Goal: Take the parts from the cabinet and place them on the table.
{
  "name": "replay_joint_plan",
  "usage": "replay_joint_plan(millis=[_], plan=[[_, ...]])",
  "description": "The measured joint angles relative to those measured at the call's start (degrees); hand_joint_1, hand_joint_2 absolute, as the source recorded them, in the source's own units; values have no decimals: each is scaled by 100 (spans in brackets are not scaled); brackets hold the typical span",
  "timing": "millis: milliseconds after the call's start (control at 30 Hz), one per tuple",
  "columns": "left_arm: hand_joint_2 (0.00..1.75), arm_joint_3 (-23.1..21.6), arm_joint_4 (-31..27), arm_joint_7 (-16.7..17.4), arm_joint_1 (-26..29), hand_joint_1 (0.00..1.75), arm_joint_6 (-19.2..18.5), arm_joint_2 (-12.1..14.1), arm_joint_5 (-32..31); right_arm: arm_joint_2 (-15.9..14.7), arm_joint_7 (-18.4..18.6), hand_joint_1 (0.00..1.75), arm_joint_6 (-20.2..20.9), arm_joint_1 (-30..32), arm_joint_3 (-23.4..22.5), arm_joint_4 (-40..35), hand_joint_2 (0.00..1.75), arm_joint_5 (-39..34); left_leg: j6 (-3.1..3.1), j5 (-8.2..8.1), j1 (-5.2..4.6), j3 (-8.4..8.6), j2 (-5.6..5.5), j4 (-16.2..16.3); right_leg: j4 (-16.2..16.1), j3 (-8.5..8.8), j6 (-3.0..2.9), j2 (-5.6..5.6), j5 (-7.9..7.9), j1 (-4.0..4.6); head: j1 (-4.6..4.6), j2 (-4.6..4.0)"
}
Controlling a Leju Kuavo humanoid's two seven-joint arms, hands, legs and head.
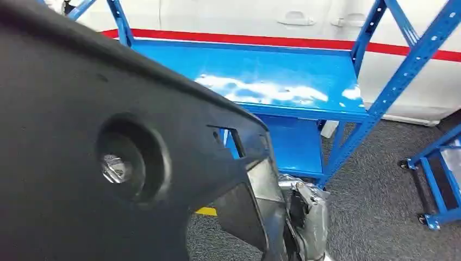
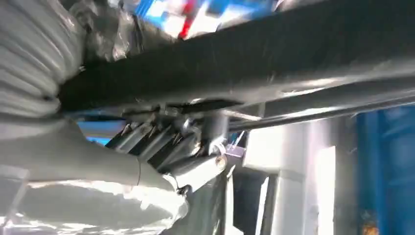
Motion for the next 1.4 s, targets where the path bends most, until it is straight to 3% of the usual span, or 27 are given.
replay_joint_plan(millis=[33, 100, 133, 167, 200, 233, 367, 400, 433, 500, 533, 600, 667, 700, 733, 833, 867, 900, 1000, 1067, 1100, 1167, 1200, 1233, 1267, 1367, 1400], plan=[[175, 0, -2, 278, -258, 0, 22, 28, 91, 63, -195, 175, 150, -189, 89, 134, 175, -494, -17, -27, 1, -55, 0, 325, 28, -112, 2, -11, 89, 7, -100, 0], [175, 2, -11, 671, -796, 0, 17, 166, 240, 177, -597, 175, 528, -395, 245, 361, 175, -1320, -14, 342, 3, 148, -1, 331, 71, -363, 8, -62, 238, 23, -381, -20], [175, 19, -22, 825, -1043, 0, -5, 240, 288, 231, -742, 175, 786, -423, 327, 471, 175, -1591, 3, 575, 3, 416, -2, 46, 85, -472, 14, -84, 307, 29, -661, -20], [175, 42, -37, 908, -1242, 0, -126, 302, 233, 280, -793, 175, 868, -454, 402, 562, 175, -1594, 34, 666, -3, 793, -14, -406, 96, -560, 27, -85, 378, 34, -826, -20], [175, 46, -66, 895, -1341, 0, -294, 368, 75, 341, -797, 175, 760, -457, 426, 632, 175, -1495, 95, 507, -14, 1236, -54, -961, 104, -586, 47, -85, 435, 30, -885, -26], [175, 41, -115, 650, -1186, 0, -340, 400, -170, 397, -799, 175, 478, -426, 424, 697, 175, -1278, 146, 314, -67, 1552, -56, -1515, 103, -605, 88, -61, 478, 44, -896, -26], [175, 31, -212, -674, -337, 0, -51, 136, -473, 408, -902, 175, -140, -276, 369, 745, 175, -986, 297, 495, -99, 1525, 38, -1698, 7, -629, 262, 44, 635, -37, -972, -18], [175, 28, -210, -683, -143, 0, -70, 86, -438, 406, -906, 175, -144, -268, 369, 758, 175, -993, 344, 562, -104, 1478, 82, -1694, 101, -693, 266, 42, 415, -51, -992, -18], [175, 28, -210, -674, 11, 0, -92, 33, -442, 404, -911, 175, -144, -265, 367, 769, 175, -995, 428, 628, -103, 1372, 91, -1683, 380, -794, 270, 25, 18, -41, -979, -17], [175, 28, -210, -615, 67, 0, -147, -57, -444, 406, -919, 175, -144, -269, 365, 793, 175, -995, 447, 768, -109, 1147, 59, -1647, 1194, -984, 292, 23, -591, -46, -979, -18], [175, 28, -210, -598, 66, 0, -164, -83, -444, 406, -926, 175, -144, -272, 365, 808, 175, -995, 444, 835, -109, 1033, 49, -1621, 1579, -1040, 299, 25, -696, -31, -979, -18], [175, 28, -210, -561, 98, 0, -175, -116, -444, 406, -935, 175, -144, -272, 365, 837, 175, -995, 422, 947, -121, 810, 55, -1549, 1723, -851, 299, 26, -335, -18, -981, -18], [175, 24, -210, -554, 126, 0, -177, -125, -442, 406, -941, 175, -144, -272, 365, 843, 175, -995, 398, 1009, -121, 604, 69, -1443, 1103, -293, 278, 22, 23, -17, -981, -17], [175, 24, -210, -556, 120, 0, -169, -127, -444, 406, -946, 175, -144, -276, 367, 848, 175, -989, 375, 1034, -121, 528, 64, -1372, 578, 115, 248, 19, -87, -16, -981, -17], [175, 24, -210, -565, 115, 0, -147, -140, -446, 406, -948, 175, -144, -283, 367, 850, 175, -973, 346, 1052, -149, 461, 49, -1312, 19, 452, 231, 14, -392, 35, -977, -17], [175, 24, -210, -567, 113, 0, -99, -162, -468, 409, -939, 175, -144, -285, 365, 859, 175, -932, 227, 1180, -112, 490, 14, -1344, -26, 398, 142, 1, -372, 74, -988, -18], [175, 24, -210, -554, 113, 0, -81, -162, -468, 409, -935, 175, -144, -284, 365, 865, 175, -934, 187, 1222, -140, 469, -8, -1359, -73, 381, 91, -19, -299, 21, -981, -17], [175, 24, -210, -541, 118, 0, -70, -162, -466, 415, -937, 175, -144, -295, 365, 872, 175, -940, 154, 1102, -99, 406, -34, -1266, -82, 347, 55, -75, -242, 1, -981, -17], [175, 24, -210, -550, 128, 0, -59, -162, -390, 441, -976, 175, -138, -311, 384, 907, 175, -1054, 40, 245, -42, 102, -28, -299, -80, 200, -13, -142, -122, 4, -1016, -17], [175, 24, -210, -624, 165, 0, -62, -157, -313, 452, -968, 175, -118, -364, 428, 963, 175, -1104, -18, 164, -6, -41, -27, 296, -60, 95, -4, -217, -62, 4, -1016, -17], [175, 24, -210, -648, 193, 0, -66, -149, -267, 461, -944, 175, -96, -429, 465, 1009, 175, -1117, -31, 299, 10, 45, -25, 237, -46, 49, 8, -258, -42, 1, -1016, -18], [175, 24, -210, -668, 225, 0, -90, -120, -215, 494, -904, 175, -31, -541, 531, 1079, 175, -1133, -38, 662, 30, 630, 60, -624, 4, -12, 36, -359, -27, -16, -1016, -17], [175, 24, -210, -668, 213, 0, -103, -114, -202, 520, -895, 175, -24, -578, 546, 1106, 175, -1137, -31, 729, 26, 975, 267, -1180, 32, 12, 55, -418, -32, -13, -1014, -17], [175, 24, -210, -668, 187, 0, -114, -111, -199, 540, -887, 175, -24, -606, 559, 1132, 175, -1141, 15, 595, -60, 1095, 414, -1386, 40, -10, 91, -474, -28, 17, -1020, -18], [175, 24, -210, -666, 182, 0, -118, -98, -202, 555, -867, 175, -35, -652, 583, 1160, 175, -1144, 106, 708, -94, 1031, 368, -1332, 27, 1, 123, -519, -12, 13, -965, -18], [175, 24, -210, -571, 192, 0, -121, -79, -232, 579, -841, 175, -116, -726, 640, 1206, 175, -1139, 224, 729, -93, 958, 205, -1435, 4, 20, 218, -683, 23, 32, -922, -18], [175, 24, -210, -539, 197, 0, -121, -81, -261, 579, -843, 175, -136, -736, 642, 1213, 175, -1133, 283, 787, -32, 988, 157, -1488, 49, -3, 265, -548, -53, 2, -909, -17]])
